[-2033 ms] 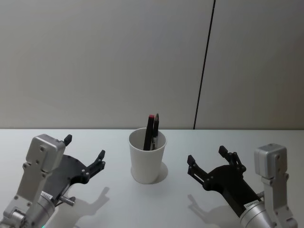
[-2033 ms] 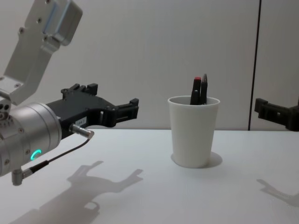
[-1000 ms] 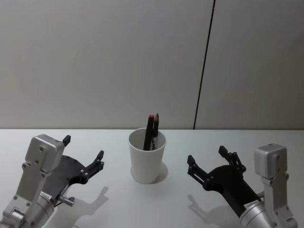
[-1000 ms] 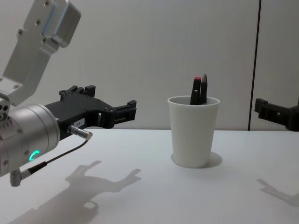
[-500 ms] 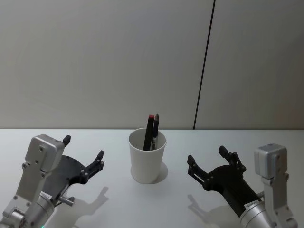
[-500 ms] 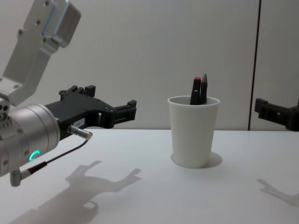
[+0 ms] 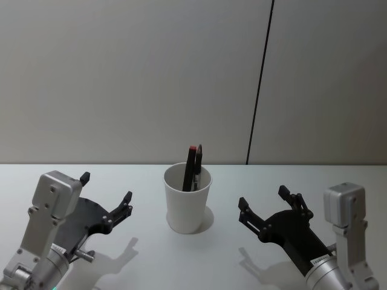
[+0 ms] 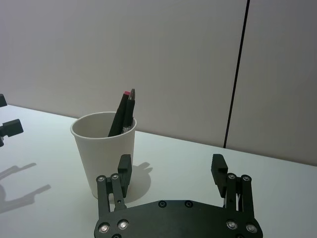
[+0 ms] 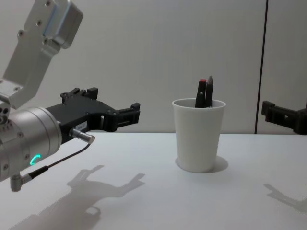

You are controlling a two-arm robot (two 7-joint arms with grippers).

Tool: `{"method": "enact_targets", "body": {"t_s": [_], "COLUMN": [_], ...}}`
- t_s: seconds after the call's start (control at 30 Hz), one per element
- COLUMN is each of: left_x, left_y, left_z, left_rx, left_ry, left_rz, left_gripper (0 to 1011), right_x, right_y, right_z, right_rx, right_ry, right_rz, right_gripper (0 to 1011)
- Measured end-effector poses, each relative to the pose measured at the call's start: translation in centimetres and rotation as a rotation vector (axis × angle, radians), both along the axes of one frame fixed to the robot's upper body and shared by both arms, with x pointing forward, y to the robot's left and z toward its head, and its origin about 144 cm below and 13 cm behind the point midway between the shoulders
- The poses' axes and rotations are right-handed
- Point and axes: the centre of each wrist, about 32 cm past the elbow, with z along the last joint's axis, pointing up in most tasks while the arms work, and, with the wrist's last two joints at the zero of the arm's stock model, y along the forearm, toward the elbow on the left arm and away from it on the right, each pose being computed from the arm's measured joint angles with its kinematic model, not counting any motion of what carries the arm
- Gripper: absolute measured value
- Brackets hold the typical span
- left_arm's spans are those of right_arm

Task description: Place the pen into the pen holder.

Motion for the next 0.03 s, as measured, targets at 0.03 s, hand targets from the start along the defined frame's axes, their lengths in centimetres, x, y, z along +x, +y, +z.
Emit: {"method": "enact_targets", "body": {"t_s": [0.03], "left_x": [0.0], "left_y": [0.0], "left_z": [0.0], "left_rx": [0.0], "left_ry": [0.0], "left_rz": [0.0], "left_gripper": [1004], "right_x": [0.0], "right_y": [0.0], "right_z": [0.0], "right_rx": [0.0], "right_ry": [0.0], "right_rz": [0.0], "right_gripper": [1001]}}
